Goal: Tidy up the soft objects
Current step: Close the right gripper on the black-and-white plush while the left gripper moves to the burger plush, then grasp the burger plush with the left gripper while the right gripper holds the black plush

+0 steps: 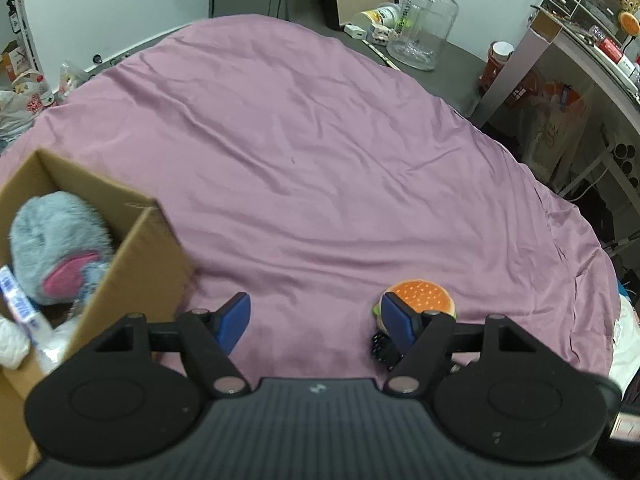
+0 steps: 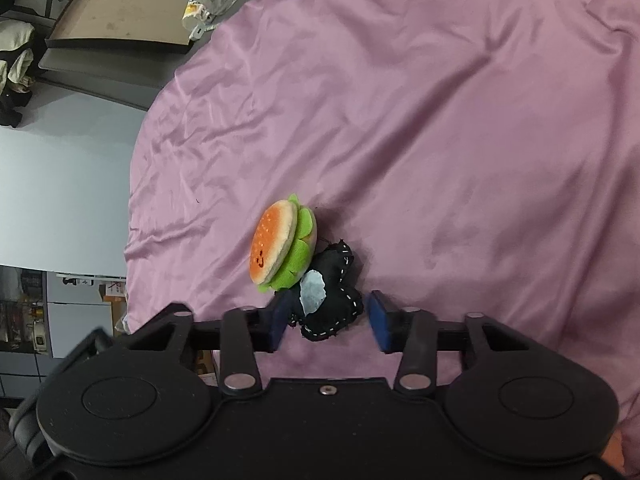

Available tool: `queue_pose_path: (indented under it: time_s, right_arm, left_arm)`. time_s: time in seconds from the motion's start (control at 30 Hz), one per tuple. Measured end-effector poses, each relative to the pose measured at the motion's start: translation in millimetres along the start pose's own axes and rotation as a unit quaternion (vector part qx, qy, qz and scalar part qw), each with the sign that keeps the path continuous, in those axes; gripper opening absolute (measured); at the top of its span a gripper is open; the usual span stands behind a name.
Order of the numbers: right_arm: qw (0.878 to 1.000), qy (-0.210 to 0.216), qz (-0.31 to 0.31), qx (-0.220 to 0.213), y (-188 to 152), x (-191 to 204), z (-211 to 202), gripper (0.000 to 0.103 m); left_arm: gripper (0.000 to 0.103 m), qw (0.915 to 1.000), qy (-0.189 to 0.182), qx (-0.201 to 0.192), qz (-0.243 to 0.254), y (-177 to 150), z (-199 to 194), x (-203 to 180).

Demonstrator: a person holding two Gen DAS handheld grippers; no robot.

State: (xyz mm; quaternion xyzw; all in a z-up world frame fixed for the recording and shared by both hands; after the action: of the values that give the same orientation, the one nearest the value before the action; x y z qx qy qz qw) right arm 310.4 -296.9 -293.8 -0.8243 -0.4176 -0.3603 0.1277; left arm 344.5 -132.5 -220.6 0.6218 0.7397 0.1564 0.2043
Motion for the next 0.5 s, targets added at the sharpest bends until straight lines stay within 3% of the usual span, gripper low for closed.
queue_pose_path:
  time_s: [0.07, 0.23, 0.5]
  right_arm:
    - [1.000, 0.004, 0.006, 0.002, -1, -2, 1, 0.019]
    - [1.000, 0.000, 0.001, -0.029, 4, 0, -11, 0.016]
    - [0.995, -0.029, 0.042, -0.082, 20, -25, -28, 0.015]
  left_arm:
    - [0.071, 1.0000, 0.001, 0.004, -0.002, 1, 6, -4]
    - [0.071, 0.9999, -0.006, 0.008, -0.002, 5, 20, -17]
    - [0.071, 0.9988, -0.044, 0.022, -0.003, 3, 39, -49]
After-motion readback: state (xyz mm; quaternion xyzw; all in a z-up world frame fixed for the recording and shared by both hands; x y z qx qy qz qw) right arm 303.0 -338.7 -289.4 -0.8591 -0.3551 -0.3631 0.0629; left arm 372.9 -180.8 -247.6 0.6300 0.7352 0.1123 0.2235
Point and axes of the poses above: each gripper's, at about its wrist camera, not at the fingertips, and z roughly the way its jaws point, x to its left, y to its top, the point moved 7 cm from there along z, roughly the way its jaws point, and after that the axes turned 5 degrees about y, right-handed, at the moved point
